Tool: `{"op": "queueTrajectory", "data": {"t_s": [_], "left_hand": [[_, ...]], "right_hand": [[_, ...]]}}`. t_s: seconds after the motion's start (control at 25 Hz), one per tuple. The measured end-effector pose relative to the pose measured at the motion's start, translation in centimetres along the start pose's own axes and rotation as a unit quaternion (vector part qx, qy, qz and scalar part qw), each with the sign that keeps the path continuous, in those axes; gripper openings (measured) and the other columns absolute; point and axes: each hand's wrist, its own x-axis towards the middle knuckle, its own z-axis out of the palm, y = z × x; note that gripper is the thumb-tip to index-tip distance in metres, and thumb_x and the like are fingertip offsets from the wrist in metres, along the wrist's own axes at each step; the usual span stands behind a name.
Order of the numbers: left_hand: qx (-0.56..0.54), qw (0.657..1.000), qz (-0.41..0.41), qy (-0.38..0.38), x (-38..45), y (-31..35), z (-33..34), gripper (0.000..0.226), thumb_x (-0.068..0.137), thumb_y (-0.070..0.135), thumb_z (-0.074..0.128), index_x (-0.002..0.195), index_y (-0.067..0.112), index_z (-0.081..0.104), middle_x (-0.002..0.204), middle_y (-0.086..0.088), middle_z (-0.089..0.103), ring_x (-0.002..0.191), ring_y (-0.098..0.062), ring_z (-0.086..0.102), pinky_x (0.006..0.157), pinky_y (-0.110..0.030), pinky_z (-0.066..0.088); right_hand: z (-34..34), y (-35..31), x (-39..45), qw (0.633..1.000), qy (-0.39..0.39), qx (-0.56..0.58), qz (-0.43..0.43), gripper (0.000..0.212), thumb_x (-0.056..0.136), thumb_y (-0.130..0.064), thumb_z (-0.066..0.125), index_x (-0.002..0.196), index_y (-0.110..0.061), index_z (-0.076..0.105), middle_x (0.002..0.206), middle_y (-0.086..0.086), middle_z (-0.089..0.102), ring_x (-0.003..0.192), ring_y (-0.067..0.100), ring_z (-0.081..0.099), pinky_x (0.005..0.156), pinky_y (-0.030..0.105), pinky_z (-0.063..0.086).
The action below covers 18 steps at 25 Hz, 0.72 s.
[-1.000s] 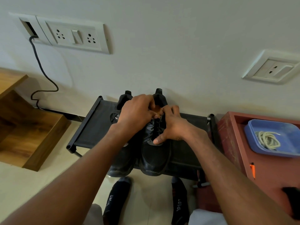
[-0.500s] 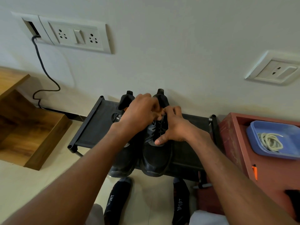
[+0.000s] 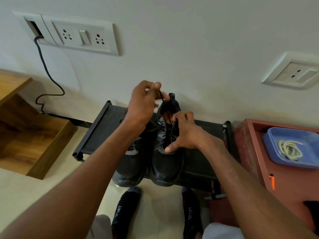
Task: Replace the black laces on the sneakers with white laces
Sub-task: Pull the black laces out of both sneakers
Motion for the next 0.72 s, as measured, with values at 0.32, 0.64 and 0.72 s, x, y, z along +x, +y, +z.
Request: {"op": "queueTrajectory", "data": {"t_s": [0.32,0.64,0.72], "left_hand": [[0.528,0.816,0.125,-0.198,0.9,-3.0,-0.7,0.014,0.086,0.021,0.081,0.092,0.018,0.070,0.096,0.002,0.057,0.101,-0.022,0.052,0.078,-0.030,0.039],[0.138,0.990,-0.038,0.014,1.0,-1.2,-1.3,0.018,0.105,0.015,0.058,0.089,0.011,0.066,0.094,0.002,0.079,0.090,-0.012,0.076,0.073,-0.029,0.058],[-0.124,0.985,-0.112,0.034,0.9,-0.7,-0.9,0.018,0.109,0.015,0.051,0.095,0.007,0.057,0.092,-0.005,0.078,0.092,-0.020,0.078,0.077,-0.035,0.061]], "right_hand": [[-0.2,-0.4,-0.1,1.000,0.006,-0.020,0.005,0.104,0.058,-0.042,0.101,0.135,-0.033,0.032,0.139,-0.005,0.021,0.123,0.034,0.052,0.093,0.045,0.054],[-0.2,-0.3,-0.2,1.000,0.003,0.002,0.015,0.096,0.056,-0.040,0.102,0.122,-0.037,0.031,0.132,-0.007,0.021,0.115,0.029,0.049,0.097,0.051,0.055],[-0.2,-0.5,-0.2,1.000,0.002,0.000,0.015,0.096,0.056,-0.040,0.102,0.120,-0.037,0.031,0.131,-0.006,0.022,0.113,0.030,0.050,0.096,0.051,0.055]]}}
